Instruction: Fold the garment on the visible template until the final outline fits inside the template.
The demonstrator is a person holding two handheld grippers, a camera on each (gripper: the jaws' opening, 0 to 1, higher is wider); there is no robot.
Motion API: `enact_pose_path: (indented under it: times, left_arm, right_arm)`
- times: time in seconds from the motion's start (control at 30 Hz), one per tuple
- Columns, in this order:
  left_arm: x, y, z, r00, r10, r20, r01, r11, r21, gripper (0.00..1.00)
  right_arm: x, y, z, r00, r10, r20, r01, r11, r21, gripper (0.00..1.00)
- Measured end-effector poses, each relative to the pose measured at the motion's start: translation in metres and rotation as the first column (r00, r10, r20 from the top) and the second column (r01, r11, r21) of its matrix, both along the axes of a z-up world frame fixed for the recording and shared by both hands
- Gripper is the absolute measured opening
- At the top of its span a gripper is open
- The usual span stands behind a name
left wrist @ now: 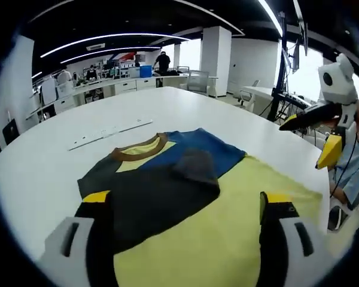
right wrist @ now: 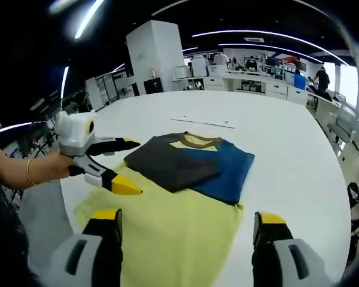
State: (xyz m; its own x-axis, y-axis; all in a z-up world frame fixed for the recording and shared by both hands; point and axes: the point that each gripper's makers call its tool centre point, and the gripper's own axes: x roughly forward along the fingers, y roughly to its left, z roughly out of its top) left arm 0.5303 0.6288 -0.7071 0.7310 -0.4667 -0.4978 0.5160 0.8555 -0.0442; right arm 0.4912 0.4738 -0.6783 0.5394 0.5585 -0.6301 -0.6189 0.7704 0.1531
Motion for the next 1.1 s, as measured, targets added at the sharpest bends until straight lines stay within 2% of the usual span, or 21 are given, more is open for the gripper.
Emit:
enact_pose_path:
  times: [0.1, 0.17, 0.43, 0.57, 0.7, 0.77, 0.83, 0.9, 1.1]
  left_arm:
    - [-0.004, 0.008, 0.003, 1.000, 0.020, 0.000, -0.020, 1.000, -0.008, 0.99]
    - [-0.011, 0.012, 0.004, 1.000, 0.024, -0.007, -0.024, 1.000, -0.008, 0.99]
    - [-0.029, 0.032, 0.011, 0.999, 0.037, 0.007, -0.037, 0.999, -0.004, 0.99]
    - [-0.036, 0.041, 0.014, 0.999, 0.033, 0.005, -0.033, 0.999, 0.012, 0.99]
    - [-0.045, 0.051, 0.021, 0.998, 0.060, 0.025, -0.061, 0.998, 0.008, 0.99]
    - [-0.049, 0.056, 0.020, 0.997, 0.071, 0.030, -0.072, 0.997, 0.008, 0.99]
    - [-0.053, 0.062, 0.015, 0.997, 0.075, 0.030, -0.076, 0.996, 0.042, 0.99]
    - [-0.059, 0.064, 0.011, 0.997, 0.075, 0.016, -0.075, 0.996, 0.037, 0.99]
    - [-0.069, 0.068, 0.011, 0.998, 0.065, 0.016, -0.065, 0.998, 0.019, 0.99]
  right_arm:
    - [0.008, 0.011, 0.001, 1.000, 0.015, 0.005, -0.015, 1.000, 0.000, 0.85]
    - [0.012, 0.017, -0.002, 1.000, 0.013, -0.013, -0.013, 1.000, -0.002, 0.82]
    - [0.025, 0.040, -0.004, 0.999, 0.038, -0.012, -0.038, 0.999, 0.012, 0.79]
    - [0.032, 0.054, -0.010, 0.998, 0.063, -0.006, -0.063, 0.998, 0.005, 0.73]
    - [0.041, 0.067, -0.017, 0.997, 0.075, -0.003, -0.075, 0.997, 0.003, 0.66]
    - [0.047, 0.072, -0.019, 0.997, 0.073, -0.002, -0.073, 0.997, 0.008, 0.64]
    - [0.053, 0.078, -0.023, 0.998, 0.070, 0.002, -0.070, 0.997, 0.016, 0.62]
    - [0.057, 0.083, -0.026, 0.998, 0.068, -0.003, -0.068, 0.998, 0.015, 0.60]
    - [0.075, 0.096, -0.035, 0.997, 0.070, 0.034, -0.070, 0.998, 0.001, 0.55]
